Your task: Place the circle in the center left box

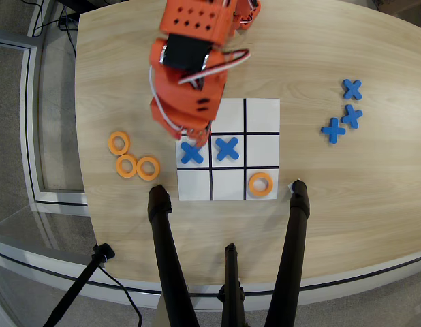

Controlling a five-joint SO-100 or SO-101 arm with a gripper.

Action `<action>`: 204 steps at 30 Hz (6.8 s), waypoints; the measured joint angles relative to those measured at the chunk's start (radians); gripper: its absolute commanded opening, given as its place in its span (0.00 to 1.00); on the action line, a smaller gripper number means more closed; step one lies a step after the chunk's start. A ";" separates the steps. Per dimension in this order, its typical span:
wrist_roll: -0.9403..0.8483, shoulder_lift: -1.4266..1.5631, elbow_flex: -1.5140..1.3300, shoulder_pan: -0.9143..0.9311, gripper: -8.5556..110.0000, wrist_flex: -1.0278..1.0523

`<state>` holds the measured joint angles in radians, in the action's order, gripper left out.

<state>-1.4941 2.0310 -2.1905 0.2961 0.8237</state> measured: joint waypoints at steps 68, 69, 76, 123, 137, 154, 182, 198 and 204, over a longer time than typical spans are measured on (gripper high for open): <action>-0.048 -0.939 0.701 0.179 0.07 0.040; -0.040 -0.923 0.686 0.178 0.07 0.040; 0.051 -0.675 0.548 0.086 0.07 0.167; 0.270 -0.683 0.373 -0.594 0.07 -0.020; 0.291 -0.703 0.397 -0.637 0.07 -0.014; 0.291 -0.706 0.436 -0.620 0.07 0.055; 0.278 -0.704 0.456 -0.594 0.13 0.055; 0.250 -0.538 0.640 -0.571 0.17 0.239; 0.239 -0.356 0.727 -0.545 0.17 0.425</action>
<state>-1.2548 1.6751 -1.4634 -0.2485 1.2487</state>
